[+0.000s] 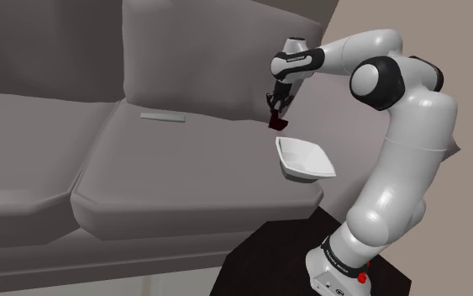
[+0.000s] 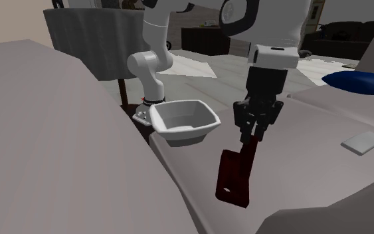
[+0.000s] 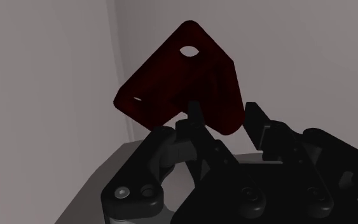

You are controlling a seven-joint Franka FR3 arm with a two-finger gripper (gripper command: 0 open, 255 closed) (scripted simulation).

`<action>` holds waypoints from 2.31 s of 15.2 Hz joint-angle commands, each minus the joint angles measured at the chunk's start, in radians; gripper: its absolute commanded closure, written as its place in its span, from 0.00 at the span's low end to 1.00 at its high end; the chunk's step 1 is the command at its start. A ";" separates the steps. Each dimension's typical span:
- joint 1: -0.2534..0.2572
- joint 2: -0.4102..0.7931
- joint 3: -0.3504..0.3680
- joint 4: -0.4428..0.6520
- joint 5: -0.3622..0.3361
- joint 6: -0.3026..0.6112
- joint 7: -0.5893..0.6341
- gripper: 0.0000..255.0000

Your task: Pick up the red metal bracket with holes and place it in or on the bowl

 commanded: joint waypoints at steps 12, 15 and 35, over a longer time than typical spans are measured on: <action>0.000 -0.031 -0.003 0.131 -0.001 -0.161 -0.015 1.00; -0.001 -0.034 -0.003 0.167 -0.001 -0.199 -0.020 1.00; 0.066 -0.628 0.048 -0.393 -0.138 -0.241 0.122 1.00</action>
